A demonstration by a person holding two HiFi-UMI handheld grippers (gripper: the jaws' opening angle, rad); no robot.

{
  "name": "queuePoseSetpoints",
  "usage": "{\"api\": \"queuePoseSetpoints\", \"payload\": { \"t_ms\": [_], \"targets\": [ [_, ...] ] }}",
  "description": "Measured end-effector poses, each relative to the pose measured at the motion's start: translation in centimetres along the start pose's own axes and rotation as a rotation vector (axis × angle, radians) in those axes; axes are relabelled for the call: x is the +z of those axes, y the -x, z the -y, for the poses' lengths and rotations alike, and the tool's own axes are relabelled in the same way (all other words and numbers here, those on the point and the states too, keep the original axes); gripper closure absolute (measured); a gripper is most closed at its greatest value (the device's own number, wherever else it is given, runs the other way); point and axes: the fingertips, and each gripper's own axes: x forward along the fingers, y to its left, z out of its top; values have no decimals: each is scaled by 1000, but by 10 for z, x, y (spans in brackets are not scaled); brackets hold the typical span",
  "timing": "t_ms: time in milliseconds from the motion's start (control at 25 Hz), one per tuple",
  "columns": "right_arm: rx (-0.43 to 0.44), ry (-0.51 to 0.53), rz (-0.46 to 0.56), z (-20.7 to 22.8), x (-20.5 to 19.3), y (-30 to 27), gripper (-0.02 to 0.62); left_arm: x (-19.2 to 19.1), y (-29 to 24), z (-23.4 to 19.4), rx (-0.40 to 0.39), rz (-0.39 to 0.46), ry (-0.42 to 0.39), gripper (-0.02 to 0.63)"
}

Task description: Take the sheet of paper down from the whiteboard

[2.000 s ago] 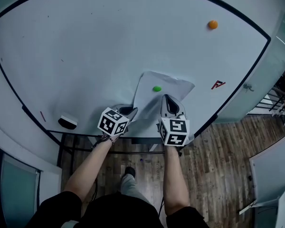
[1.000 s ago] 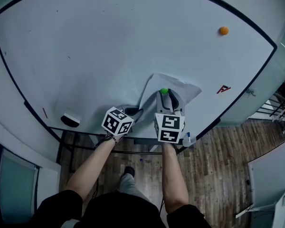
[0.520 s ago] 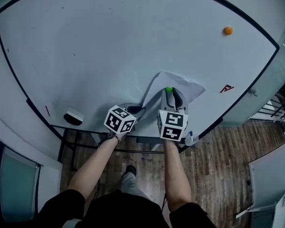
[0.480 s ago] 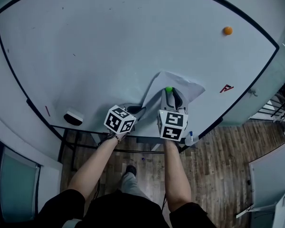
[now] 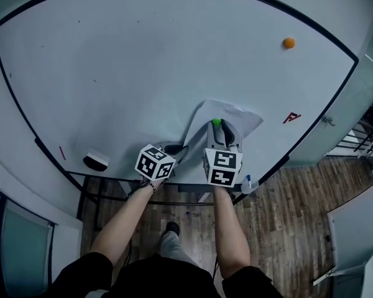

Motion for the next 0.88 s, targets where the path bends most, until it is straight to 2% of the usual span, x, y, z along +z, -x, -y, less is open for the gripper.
{"api": "queuePoseSetpoints", "payload": {
  "t_ms": [880],
  "targets": [
    [20, 2, 32, -1, 2, 0, 463, 4, 9, -7, 7, 44, 34, 584]
  ]
}}
